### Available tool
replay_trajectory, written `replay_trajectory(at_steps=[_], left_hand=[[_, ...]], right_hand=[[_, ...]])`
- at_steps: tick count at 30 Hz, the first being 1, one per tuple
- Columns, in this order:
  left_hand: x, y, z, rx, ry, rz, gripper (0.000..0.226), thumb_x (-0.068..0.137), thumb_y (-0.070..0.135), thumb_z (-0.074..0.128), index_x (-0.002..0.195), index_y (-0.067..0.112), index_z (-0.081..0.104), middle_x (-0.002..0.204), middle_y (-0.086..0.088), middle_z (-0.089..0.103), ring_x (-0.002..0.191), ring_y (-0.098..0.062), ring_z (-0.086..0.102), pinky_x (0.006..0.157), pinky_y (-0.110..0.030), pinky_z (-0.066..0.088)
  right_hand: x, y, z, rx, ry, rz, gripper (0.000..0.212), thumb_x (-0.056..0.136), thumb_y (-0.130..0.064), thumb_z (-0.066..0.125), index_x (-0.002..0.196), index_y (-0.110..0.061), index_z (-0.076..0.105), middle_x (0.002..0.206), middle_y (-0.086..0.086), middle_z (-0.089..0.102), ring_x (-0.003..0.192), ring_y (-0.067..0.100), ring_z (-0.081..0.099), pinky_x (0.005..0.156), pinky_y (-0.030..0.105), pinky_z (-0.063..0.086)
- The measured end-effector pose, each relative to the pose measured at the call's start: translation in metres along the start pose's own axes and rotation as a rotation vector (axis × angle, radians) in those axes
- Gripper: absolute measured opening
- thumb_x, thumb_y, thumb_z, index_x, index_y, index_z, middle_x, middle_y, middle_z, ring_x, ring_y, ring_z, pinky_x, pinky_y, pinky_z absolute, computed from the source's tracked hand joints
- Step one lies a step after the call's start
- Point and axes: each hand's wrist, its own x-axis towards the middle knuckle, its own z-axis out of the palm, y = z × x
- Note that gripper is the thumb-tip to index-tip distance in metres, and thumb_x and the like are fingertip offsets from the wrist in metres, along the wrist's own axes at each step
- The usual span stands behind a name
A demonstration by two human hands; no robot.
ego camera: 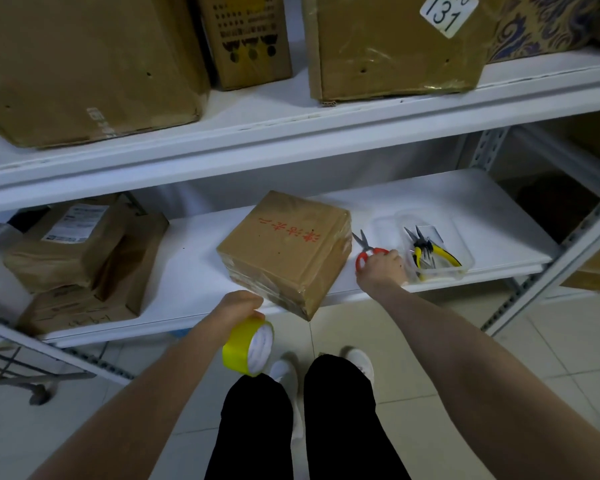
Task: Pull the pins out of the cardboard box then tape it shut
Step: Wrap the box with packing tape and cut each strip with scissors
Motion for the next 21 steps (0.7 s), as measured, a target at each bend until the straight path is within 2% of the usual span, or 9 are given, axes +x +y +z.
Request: replay_trajectory(at_steps=[3, 7, 9, 11, 15, 19, 21], left_hand=[[0.002, 0.004, -0.001, 0.035, -0.004, -0.011, 0.023, 0.093, 0.007, 0.056, 0.071, 0.004, 0.062, 0.077, -0.008, 0.063, 0.04, -0.005, 0.06, 0.062, -0.024, 0.046], [0.0, 0.009, -0.001, 0.029, 0.014, -0.025, 0.029, 0.095, 0.009, 0.054, 0.068, 0.002, 0.061, 0.051, 0.003, 0.066, 0.038, -0.007, 0.059, 0.056, -0.024, 0.047], [-0.002, 0.013, -0.002, 0.034, 0.031, -0.026, 0.028, 0.095, 0.01, 0.053, 0.069, 0.002, 0.059, 0.055, 0.0, 0.065, 0.037, -0.006, 0.059, 0.052, -0.023, 0.048], [-0.003, 0.016, -0.003, 0.021, 0.056, -0.027, 0.027, 0.095, 0.009, 0.054, 0.069, 0.003, 0.059, 0.066, -0.005, 0.064, 0.039, -0.008, 0.06, 0.056, -0.024, 0.048], [-0.008, 0.021, -0.007, 0.038, 0.082, -0.021, 0.025, 0.092, 0.007, 0.056, 0.068, 0.004, 0.06, 0.072, -0.01, 0.062, 0.049, -0.014, 0.06, 0.06, -0.025, 0.047], [-0.014, 0.024, -0.009, 0.044, 0.092, -0.007, 0.026, 0.093, 0.008, 0.055, 0.068, 0.004, 0.06, 0.072, -0.009, 0.06, 0.061, -0.018, 0.055, 0.058, -0.025, 0.045], [-0.021, 0.024, -0.008, 0.061, 0.086, -0.012, 0.026, 0.094, 0.012, 0.054, 0.07, 0.005, 0.059, 0.073, -0.008, 0.06, 0.061, -0.017, 0.056, 0.058, -0.024, 0.044]], right_hand=[[0.005, 0.0, -0.001, 0.026, -0.015, 0.061, 0.058, 0.098, -0.043, 0.037, 0.136, 0.001, 0.04, 0.13, 0.017, 0.038, 0.124, 0.03, 0.042, 0.097, 0.04, 0.042], [0.007, 0.001, -0.007, -0.009, -0.073, 0.046, 0.054, 0.092, -0.041, 0.052, 0.132, -0.005, 0.048, 0.126, 0.013, 0.048, 0.12, 0.026, 0.048, 0.091, 0.036, 0.047], [0.004, 0.004, -0.01, -0.082, -0.076, -0.029, 0.042, 0.086, -0.04, 0.058, 0.117, -0.011, 0.059, 0.105, 0.006, 0.058, 0.106, 0.023, 0.059, 0.078, 0.03, 0.049], [-0.001, 0.007, -0.013, -0.149, -0.083, -0.11, 0.031, 0.086, -0.042, 0.056, 0.102, -0.016, 0.062, 0.083, 0.0, 0.057, 0.09, 0.02, 0.063, 0.07, 0.026, 0.049], [-0.008, 0.018, -0.023, -0.117, -0.11, -0.149, 0.029, 0.087, -0.045, 0.053, 0.092, -0.017, 0.058, 0.075, -0.002, 0.054, 0.077, 0.019, 0.056, 0.065, 0.025, 0.044], [-0.015, 0.037, -0.033, 0.099, -0.23, -0.131, 0.04, 0.081, -0.053, 0.057, 0.081, -0.013, 0.058, 0.066, 0.0, 0.057, 0.075, 0.02, 0.06, 0.063, 0.025, 0.042], [-0.024, 0.047, -0.04, 0.241, -0.334, -0.087, 0.049, 0.075, -0.062, 0.061, 0.069, -0.014, 0.055, 0.057, 0.0, 0.054, 0.059, 0.017, 0.057, 0.055, 0.022, 0.04]])
